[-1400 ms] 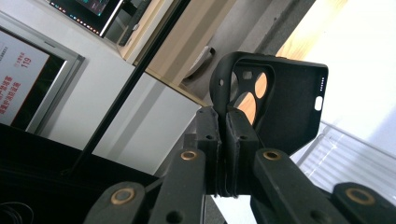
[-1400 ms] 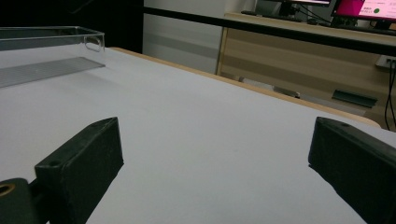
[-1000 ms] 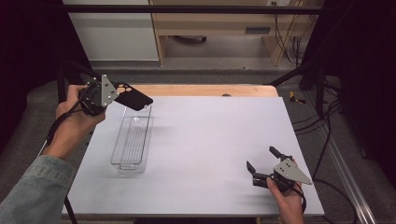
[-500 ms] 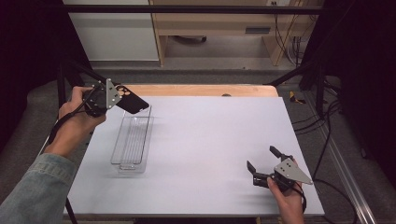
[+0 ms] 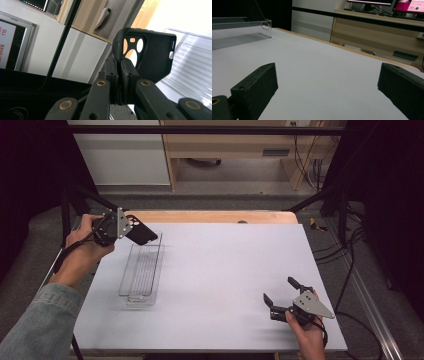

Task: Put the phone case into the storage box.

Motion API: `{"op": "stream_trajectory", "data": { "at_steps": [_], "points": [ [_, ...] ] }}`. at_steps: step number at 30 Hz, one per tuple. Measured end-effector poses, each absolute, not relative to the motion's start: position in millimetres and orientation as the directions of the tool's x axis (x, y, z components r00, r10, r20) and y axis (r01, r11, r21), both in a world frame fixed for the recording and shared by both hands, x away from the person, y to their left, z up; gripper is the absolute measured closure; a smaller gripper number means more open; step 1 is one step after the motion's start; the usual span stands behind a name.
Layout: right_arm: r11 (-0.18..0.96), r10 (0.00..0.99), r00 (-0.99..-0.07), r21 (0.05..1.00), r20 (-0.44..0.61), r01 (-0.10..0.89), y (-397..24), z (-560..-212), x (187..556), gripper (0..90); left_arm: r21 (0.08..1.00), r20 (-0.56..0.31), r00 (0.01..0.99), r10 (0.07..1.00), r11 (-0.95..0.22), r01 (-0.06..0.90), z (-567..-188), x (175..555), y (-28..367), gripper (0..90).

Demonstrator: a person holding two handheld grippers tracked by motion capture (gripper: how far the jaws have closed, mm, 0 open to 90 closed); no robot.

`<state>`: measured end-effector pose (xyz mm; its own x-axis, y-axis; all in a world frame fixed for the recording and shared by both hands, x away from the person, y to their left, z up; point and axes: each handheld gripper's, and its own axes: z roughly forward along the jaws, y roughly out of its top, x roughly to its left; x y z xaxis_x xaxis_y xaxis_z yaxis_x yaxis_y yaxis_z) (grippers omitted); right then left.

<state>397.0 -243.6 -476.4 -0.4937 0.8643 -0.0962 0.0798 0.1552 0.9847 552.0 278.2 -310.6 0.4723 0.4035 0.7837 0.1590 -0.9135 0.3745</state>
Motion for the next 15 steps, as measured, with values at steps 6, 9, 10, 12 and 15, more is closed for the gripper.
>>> {"op": "stream_trajectory", "data": {
  "at_steps": [6,9,10,12,15],
  "points": [
    [0.15,0.859,-0.503,0.986,-0.094,0.073,-243.1,-476.1,396.2,3.0,0.365,0.785,0.477,0.395,-0.917,0.158,-311.6,552.7,277.4,85.1],
    [0.15,0.854,-0.511,0.986,-0.095,0.067,-242.1,-475.7,395.7,3.1,0.359,0.785,0.483,0.388,-0.92,0.154,-313.2,552.9,275.9,85.0],
    [0.15,0.853,-0.514,0.986,-0.095,0.067,-241.5,-475.8,395.7,3.0,0.356,0.786,0.484,0.385,-0.922,0.154,-313.4,553.0,275.6,85.0],
    [0.152,0.85,-0.518,0.986,-0.096,0.068,-240.6,-476.0,395.7,3.0,0.351,0.787,0.488,0.379,-0.924,0.151,-314.8,553.4,274.9,85.0],
    [0.155,0.849,-0.52,0.986,-0.097,0.068,-239.8,-476.5,396.0,3.0,0.338,0.789,0.493,0.367,-0.929,0.151,-316.7,554.2,274.1,85.0]
  ]
}}
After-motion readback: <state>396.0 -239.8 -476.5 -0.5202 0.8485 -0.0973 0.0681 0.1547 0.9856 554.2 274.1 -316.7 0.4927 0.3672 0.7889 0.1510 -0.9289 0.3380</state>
